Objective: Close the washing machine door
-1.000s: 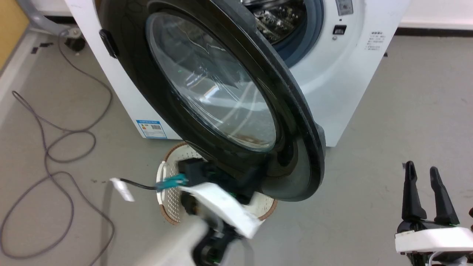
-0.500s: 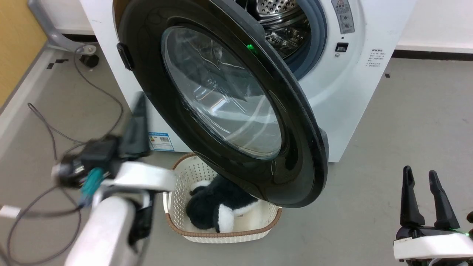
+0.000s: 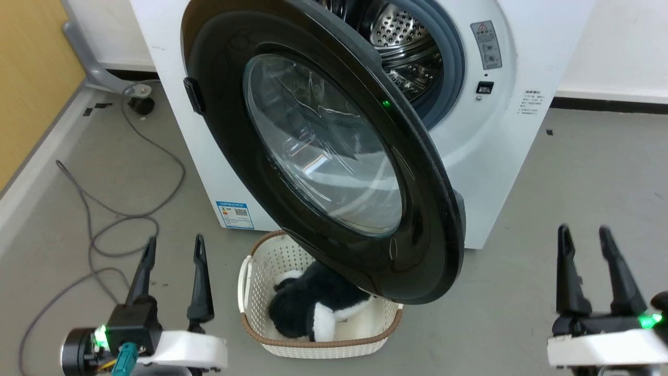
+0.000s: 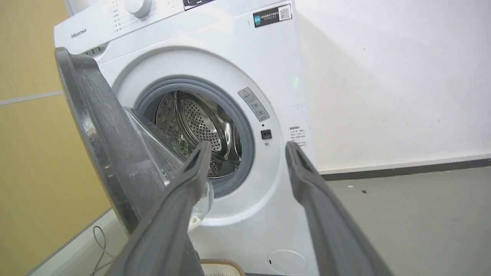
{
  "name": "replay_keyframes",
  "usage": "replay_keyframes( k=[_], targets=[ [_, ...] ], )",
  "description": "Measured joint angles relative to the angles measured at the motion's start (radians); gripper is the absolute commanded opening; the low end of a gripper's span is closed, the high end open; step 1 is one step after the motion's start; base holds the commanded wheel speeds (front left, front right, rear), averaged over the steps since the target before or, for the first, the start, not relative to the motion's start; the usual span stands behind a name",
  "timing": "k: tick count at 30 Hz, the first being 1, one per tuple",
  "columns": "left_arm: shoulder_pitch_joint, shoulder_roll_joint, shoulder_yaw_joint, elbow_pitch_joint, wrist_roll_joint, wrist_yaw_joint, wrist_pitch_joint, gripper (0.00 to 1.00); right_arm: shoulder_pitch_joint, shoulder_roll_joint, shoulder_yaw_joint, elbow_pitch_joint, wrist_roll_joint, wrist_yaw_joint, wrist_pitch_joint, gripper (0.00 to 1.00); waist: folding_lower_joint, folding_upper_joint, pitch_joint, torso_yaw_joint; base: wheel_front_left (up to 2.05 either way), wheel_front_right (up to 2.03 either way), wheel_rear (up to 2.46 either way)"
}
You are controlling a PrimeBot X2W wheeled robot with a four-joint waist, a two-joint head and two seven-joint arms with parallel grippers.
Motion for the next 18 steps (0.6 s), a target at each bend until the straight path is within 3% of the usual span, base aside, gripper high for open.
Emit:
replay_keyframes(
  k=[1,2,3,5,13,18],
  targets=[
    [0.008,-0.007,0.008,0.005,0.0,-0.007,0.0,1.0,-0.006,0.0,0.003,-0.016,-0.001,0.0,0.0,1.0,0.0,0.0,-0.003,0.002,0.0,0.0,0.0],
    [0.014,-0.013,0.014,0.009,0.002,-0.012,0.0,1.0,-0.016,0.0,0.004,-0.032,0.0,0.0,0.0,0.49,0.0,0.0,-0.005,0.005,0.0,0.0,0.0],
    [0.02,-0.016,0.02,0.013,0.011,-0.017,0.0,1.0,-0.031,0.0,0.008,-0.052,0.002,0.0,0.0,0.49,0.0,0.0,-0.007,0.008,0.0,0.0,0.0],
    [0.026,-0.028,0.035,0.017,0.022,-0.023,0.0,1.0,-0.068,0.0,0.024,-0.088,0.004,0.0,0.0,0.0,-0.0001,0.0,-0.009,0.013,0.0,0.0,0.0],
    [0.028,-0.053,0.074,0.023,0.084,-0.036,0.0,1.0,-0.231,-0.007,0.174,-0.225,-0.014,0.0,0.0,0.0,0.0,0.0,-0.01,0.033,0.0,0.0,0.0],
    [0.028,-0.072,0.087,0.023,0.103,-0.048,0.0,1.0,-0.272,-0.081,0.362,-0.248,-0.014,0.0,0.0,0.0,0.0,0.0,-0.01,0.043,0.0,0.0,0.0]
  ],
)
